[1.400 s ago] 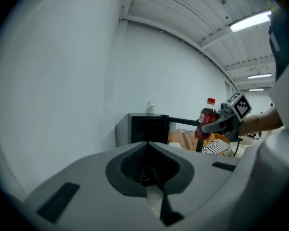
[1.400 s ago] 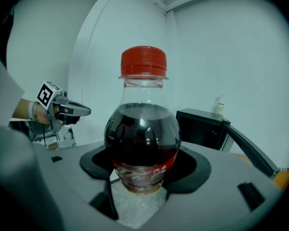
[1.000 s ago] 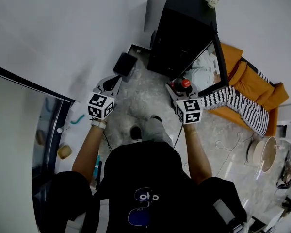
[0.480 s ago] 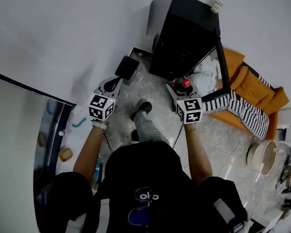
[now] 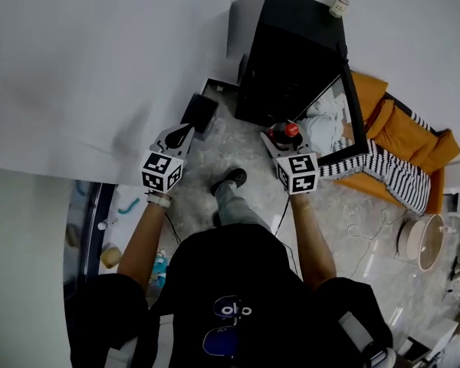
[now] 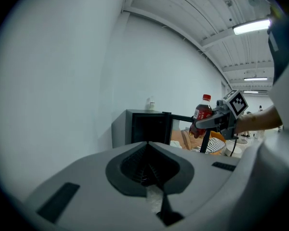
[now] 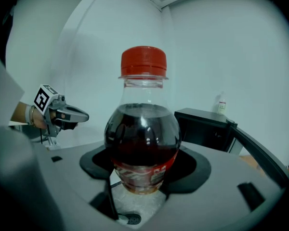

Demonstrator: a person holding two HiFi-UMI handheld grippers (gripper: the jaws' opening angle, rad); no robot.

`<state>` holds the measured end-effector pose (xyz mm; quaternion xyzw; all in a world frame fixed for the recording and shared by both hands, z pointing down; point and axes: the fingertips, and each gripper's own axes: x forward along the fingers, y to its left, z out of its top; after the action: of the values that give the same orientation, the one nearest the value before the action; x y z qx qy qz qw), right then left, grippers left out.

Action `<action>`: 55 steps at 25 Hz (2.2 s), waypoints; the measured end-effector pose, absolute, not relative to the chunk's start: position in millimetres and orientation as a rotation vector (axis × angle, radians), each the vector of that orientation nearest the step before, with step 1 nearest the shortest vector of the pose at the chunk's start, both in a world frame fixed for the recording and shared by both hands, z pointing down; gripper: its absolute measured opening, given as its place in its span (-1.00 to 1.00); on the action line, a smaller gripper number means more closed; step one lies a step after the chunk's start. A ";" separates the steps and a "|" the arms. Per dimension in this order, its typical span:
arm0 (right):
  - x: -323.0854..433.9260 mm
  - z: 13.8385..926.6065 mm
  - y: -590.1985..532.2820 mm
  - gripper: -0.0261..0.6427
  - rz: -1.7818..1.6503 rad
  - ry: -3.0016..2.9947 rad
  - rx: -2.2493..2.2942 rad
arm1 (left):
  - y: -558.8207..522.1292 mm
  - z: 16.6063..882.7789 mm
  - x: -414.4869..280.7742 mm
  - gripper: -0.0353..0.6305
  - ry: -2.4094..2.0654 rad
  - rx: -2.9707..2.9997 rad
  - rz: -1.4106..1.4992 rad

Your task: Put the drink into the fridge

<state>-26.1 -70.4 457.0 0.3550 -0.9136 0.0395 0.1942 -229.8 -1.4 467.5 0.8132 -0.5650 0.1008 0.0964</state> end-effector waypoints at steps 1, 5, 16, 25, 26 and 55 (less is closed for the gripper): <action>-26.0 458.3 -78.0 0.02 0.115 -2.558 1.004 | -10.4 468.6 -227.3 -0.88 -1.657 2.420 0.305; -24.3 461.7 -111.4 0.02 0.130 -2.545 1.035 | -51.0 470.5 -217.7 -0.88 -1.599 2.459 0.312; -19.9 472.6 -224.9 0.02 0.203 -2.508 1.126 | -178.4 476.6 -204.8 -0.88 -1.469 2.525 0.361; -8.2 473.8 -312.7 0.02 0.245 -2.487 1.206 | -275.8 480.7 -181.0 -0.88 -1.347 2.575 0.406; -6.5 475.2 -319.3 0.02 0.249 -2.486 1.216 | -282.2 481.5 -177.8 -0.88 -1.336 2.582 0.409; 58.6 471.4 -346.0 0.02 0.301 -2.435 1.406 | -333.7 477.8 -103.5 -0.88 -1.139 2.716 0.494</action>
<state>58.6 -346.0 471.4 0.4912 -0.8504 0.1050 0.1563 -103.5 -333.7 477.8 0.9067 -0.3803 0.1649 0.0778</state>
